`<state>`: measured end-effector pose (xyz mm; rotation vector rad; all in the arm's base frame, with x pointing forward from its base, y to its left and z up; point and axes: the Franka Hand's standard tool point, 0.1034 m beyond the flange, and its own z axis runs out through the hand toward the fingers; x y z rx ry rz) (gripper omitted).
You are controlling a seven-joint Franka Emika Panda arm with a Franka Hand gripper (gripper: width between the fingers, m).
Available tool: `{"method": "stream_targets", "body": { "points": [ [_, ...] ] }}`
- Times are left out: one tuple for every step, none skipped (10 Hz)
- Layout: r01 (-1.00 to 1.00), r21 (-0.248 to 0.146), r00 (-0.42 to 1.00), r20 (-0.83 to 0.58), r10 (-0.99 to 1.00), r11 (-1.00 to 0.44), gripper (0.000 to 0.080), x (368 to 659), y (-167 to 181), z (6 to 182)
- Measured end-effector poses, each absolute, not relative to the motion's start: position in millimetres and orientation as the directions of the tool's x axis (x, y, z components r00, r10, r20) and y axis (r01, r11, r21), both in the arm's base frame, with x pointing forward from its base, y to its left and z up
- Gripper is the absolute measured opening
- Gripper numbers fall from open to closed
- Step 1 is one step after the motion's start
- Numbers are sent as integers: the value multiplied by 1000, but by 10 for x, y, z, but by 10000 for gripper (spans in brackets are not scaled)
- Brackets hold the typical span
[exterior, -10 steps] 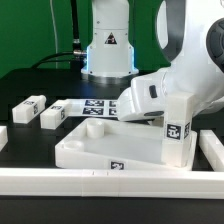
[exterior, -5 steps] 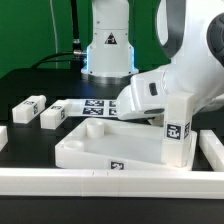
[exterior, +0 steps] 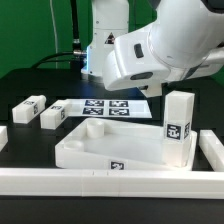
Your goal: Assemble desk
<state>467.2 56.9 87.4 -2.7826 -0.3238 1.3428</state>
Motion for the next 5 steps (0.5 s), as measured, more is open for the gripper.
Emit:
{"method": "stream_targets", "body": {
  "points": [
    [175,-119,628,-751,204,-977,290,4712,572,862],
    [174,-119,627,-752,203,-978,290,4709,565,867],
    [181,-131,638,-738,218,-975,290,4759,521,905],
    [191,-134,691,-685,230,-972,290,4910,470,1029],
    [200,-138,734,-634,242,-970,290,5014,395,1227]
  ]
}}
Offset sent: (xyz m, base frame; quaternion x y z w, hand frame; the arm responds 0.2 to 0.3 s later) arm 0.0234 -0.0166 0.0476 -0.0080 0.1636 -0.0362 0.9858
